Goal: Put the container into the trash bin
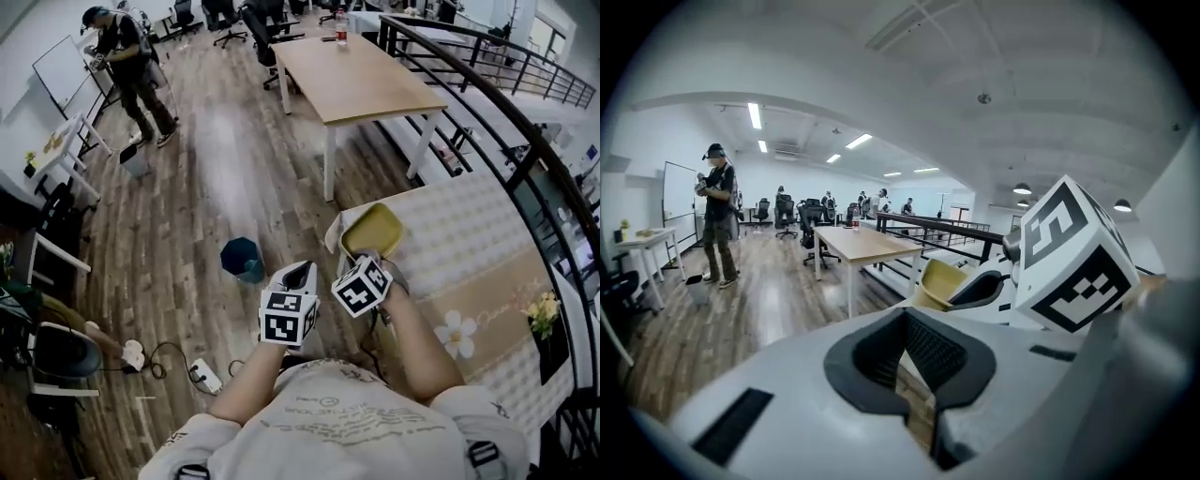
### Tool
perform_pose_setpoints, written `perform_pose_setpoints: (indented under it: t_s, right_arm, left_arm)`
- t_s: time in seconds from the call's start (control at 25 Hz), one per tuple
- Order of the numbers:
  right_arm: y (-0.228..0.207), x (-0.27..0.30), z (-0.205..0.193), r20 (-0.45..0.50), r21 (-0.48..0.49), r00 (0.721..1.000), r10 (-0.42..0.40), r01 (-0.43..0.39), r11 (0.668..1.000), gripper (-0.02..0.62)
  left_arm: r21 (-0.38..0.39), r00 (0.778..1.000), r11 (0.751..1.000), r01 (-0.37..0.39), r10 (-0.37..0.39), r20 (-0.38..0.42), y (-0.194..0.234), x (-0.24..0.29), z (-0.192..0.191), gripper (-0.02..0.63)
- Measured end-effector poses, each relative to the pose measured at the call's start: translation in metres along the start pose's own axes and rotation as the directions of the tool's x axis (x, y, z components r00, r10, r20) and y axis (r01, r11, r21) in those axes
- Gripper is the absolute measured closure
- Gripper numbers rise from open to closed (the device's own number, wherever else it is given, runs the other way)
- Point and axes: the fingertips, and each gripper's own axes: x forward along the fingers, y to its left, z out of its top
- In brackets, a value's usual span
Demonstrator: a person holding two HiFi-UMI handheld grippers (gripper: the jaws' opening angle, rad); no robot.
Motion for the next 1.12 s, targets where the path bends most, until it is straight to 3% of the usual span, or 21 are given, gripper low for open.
perform_pose_setpoints:
  t_s: [0.48,1.12]
  right_arm:
    - [0.066,0.047,0.093,0.033,-0.120,0.994,0.104,-0.099,0.988,0.574]
    - [0.156,0.110,0.247,0.054,-0.213,0.986,0.156,-0.142,0.967,0.574]
  left_arm:
    - [-0.086,0.991,0.987,-0.134,0.135,0.014,0.117,-0.031,-0.008,0.603]
    - [-0.154,0.979,0.969,-0.195,0.202,0.031,0.289,-0.076,-0.008,0.603]
